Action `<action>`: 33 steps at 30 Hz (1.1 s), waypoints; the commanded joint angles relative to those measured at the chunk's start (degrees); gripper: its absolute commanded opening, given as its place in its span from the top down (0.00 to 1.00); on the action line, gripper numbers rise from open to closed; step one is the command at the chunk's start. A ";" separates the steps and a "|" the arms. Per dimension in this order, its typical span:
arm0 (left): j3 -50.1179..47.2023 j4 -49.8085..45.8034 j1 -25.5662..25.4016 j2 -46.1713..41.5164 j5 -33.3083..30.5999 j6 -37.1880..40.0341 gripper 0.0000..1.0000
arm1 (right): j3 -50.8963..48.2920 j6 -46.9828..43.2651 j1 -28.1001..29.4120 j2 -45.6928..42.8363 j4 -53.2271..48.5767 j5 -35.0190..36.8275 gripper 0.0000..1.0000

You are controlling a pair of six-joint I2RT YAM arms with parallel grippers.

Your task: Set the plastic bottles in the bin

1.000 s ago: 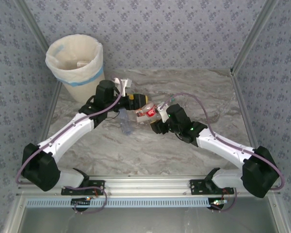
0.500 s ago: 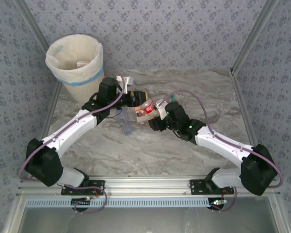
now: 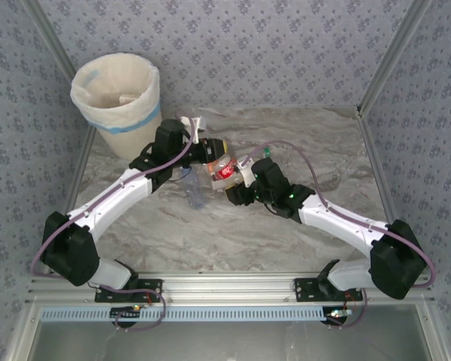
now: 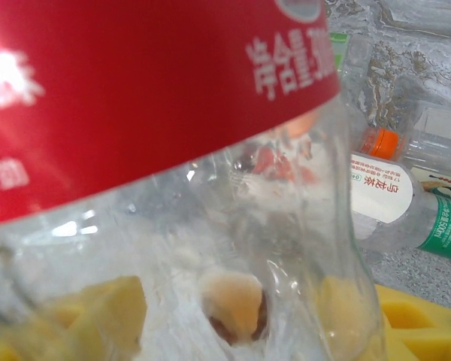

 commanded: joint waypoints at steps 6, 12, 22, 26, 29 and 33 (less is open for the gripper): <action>1.80 -0.47 0.08 -0.25 -3.27 1.15 1.00 | 2.87 -3.99 0.80 -2.19 -2.37 -2.07 0.24; 2.87 -3.50 0.81 -2.81 -6.97 3.39 1.00 | 0.36 -6.04 0.51 -8.21 -2.67 4.63 0.00; 9.04 -11.36 5.75 -9.85 -13.94 10.43 1.00 | -1.02 3.34 -1.43 -16.16 -3.36 17.75 0.00; 14.44 -13.43 8.03 -11.69 -17.43 13.64 1.00 | -1.89 6.86 -1.94 -17.98 -1.72 21.72 0.00; 19.27 -14.20 10.13 -11.06 -19.85 15.04 1.00 | -2.30 7.87 -2.37 -18.31 -0.93 22.93 0.00; 27.28 -14.39 14.84 -8.04 -22.45 16.10 1.00 | -2.29 8.09 -2.60 -18.16 -0.63 23.54 0.00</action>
